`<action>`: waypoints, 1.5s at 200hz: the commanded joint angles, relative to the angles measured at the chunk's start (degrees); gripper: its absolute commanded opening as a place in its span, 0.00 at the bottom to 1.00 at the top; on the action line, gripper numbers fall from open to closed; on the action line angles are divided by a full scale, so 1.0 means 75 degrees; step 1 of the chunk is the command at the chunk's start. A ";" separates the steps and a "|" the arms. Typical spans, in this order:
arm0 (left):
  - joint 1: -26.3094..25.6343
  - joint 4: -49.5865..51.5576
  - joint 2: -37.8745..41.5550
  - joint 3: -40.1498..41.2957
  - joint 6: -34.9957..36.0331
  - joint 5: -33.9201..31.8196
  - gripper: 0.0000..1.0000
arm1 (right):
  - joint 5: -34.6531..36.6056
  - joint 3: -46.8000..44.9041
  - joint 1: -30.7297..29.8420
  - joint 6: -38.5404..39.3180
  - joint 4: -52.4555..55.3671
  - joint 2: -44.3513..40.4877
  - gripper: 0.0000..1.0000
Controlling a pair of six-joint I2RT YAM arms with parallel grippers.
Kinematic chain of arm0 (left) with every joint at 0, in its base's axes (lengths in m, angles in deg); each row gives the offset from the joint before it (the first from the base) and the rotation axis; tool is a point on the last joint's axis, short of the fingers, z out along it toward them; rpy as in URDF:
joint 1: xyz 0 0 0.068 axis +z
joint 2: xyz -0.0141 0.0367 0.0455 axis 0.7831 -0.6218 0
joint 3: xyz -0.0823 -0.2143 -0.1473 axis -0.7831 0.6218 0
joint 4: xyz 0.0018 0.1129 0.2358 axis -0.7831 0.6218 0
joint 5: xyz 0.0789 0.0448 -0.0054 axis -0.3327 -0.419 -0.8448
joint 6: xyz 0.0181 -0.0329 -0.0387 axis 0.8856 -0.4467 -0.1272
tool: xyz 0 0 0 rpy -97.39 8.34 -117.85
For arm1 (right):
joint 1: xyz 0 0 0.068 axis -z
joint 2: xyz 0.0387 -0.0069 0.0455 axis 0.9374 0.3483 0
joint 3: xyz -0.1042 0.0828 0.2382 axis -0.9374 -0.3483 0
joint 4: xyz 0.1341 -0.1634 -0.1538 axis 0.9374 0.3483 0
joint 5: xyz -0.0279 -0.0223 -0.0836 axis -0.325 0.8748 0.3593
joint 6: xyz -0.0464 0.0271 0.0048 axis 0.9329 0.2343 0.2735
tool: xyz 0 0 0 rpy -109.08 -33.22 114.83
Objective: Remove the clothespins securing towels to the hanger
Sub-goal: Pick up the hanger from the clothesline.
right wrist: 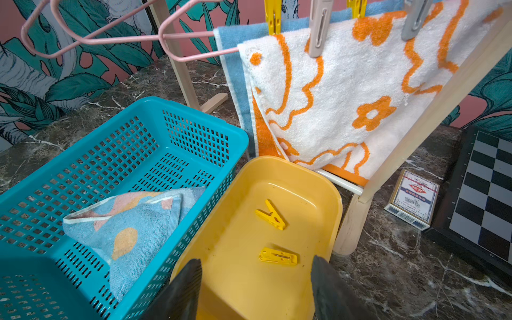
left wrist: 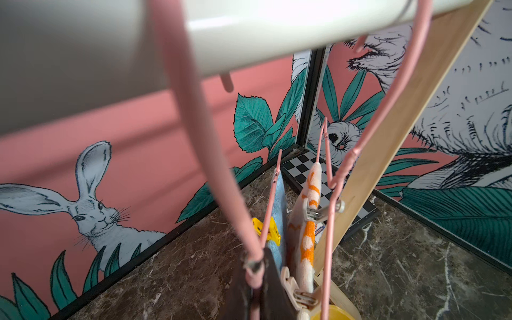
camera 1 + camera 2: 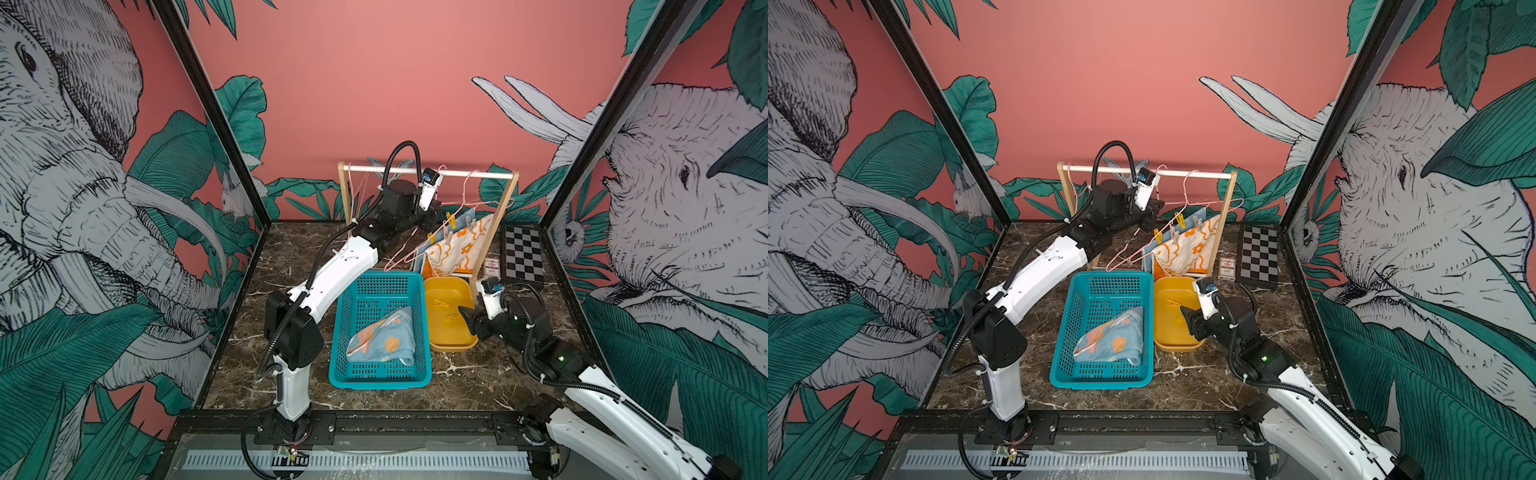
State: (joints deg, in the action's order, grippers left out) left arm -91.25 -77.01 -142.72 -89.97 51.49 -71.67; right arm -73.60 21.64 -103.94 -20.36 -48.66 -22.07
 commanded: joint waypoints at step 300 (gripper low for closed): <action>-0.0250 0.1496 0.5186 0.2096 0.1898 -0.1751 0.00 | -0.0230 0.0158 0.0079 -0.0140 -0.0454 0.0266 0.63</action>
State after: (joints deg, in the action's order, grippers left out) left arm -93.00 -64.95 -107.02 -73.97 64.69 -85.26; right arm -74.70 21.66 -103.68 -21.41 -49.74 -20.17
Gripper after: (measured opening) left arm 0.062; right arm 0.626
